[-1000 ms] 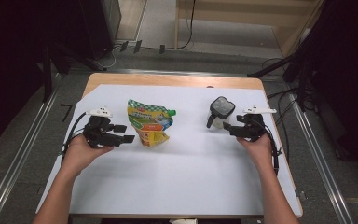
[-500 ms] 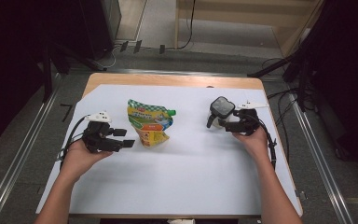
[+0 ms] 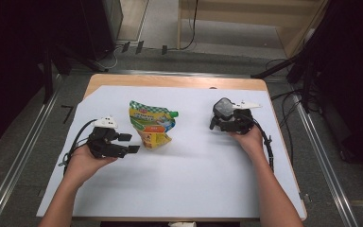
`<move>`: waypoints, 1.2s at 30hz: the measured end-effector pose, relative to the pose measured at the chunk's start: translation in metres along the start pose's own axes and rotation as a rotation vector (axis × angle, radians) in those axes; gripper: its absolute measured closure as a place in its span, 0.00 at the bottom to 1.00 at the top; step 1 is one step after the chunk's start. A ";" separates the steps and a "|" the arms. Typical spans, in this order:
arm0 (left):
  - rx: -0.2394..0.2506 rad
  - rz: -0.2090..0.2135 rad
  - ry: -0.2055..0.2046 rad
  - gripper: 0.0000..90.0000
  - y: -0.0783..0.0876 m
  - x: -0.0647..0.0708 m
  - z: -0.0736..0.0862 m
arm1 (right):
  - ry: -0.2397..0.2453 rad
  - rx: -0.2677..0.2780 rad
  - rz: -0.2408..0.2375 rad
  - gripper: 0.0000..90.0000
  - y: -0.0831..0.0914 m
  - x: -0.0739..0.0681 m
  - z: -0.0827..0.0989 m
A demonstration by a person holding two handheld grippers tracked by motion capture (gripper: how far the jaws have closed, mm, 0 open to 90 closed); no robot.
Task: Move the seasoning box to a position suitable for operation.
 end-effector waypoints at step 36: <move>-0.024 0.101 -0.075 0.43 -0.022 0.033 -0.010 | 0.045 0.039 0.009 0.17 0.013 -0.009 -0.009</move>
Point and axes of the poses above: each handheld gripper's, and its own axes: y roughly backward along the jaws, z roughly out of its underside, x roughly to its right, the point moved 8 cm from there along -y, roughly forward along the jaws, and after that the axes turned 10 degrees about x, right-handed, at the moved point
